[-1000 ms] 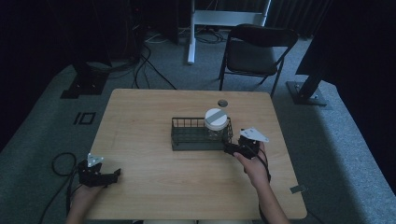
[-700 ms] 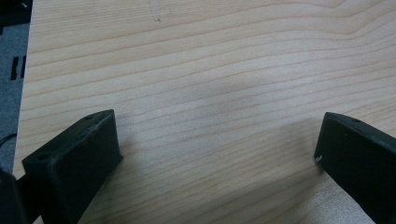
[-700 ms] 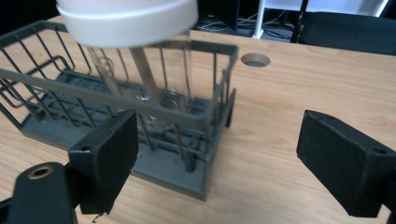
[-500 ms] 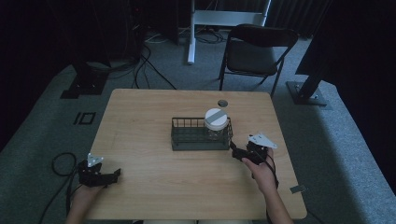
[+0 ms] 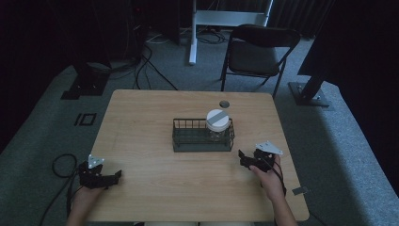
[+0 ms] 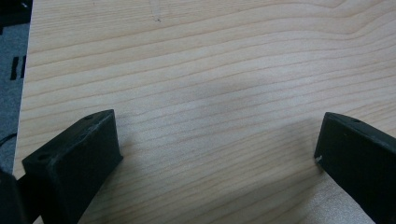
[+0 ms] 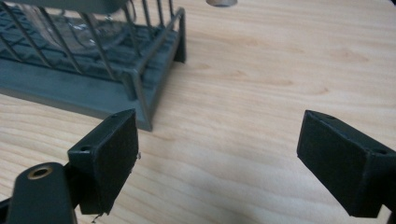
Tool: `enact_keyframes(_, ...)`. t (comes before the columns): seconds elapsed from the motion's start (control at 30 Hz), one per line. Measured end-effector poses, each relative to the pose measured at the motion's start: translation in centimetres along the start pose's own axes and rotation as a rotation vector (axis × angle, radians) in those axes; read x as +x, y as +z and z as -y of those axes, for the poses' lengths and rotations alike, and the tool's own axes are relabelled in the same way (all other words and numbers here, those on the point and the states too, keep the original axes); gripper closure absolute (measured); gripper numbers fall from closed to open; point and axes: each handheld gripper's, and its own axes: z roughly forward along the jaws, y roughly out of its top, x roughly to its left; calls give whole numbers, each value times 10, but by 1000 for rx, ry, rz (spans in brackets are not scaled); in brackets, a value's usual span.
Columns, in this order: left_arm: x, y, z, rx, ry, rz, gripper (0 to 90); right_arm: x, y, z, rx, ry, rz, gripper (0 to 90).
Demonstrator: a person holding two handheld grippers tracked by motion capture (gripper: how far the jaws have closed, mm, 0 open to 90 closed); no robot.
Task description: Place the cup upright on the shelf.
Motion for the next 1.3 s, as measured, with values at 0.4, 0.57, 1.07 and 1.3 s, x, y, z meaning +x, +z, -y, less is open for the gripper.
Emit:
enact_keyframes(0.4,0,0,0,0,0,0,2,-11,-1,15,58,-1,16,122)
enact_keyframes(0.57,0,0,0,0,0,0,2,-15,-2,18,68,18,21,121)
enact_keyframes(1.07,0,0,0,1,1,0,2,-33,-4,33,140,39,79,121)
enact_keyframes(1.3,0,0,0,1,1,0,2,-39,-3,34,179,75,110,117)
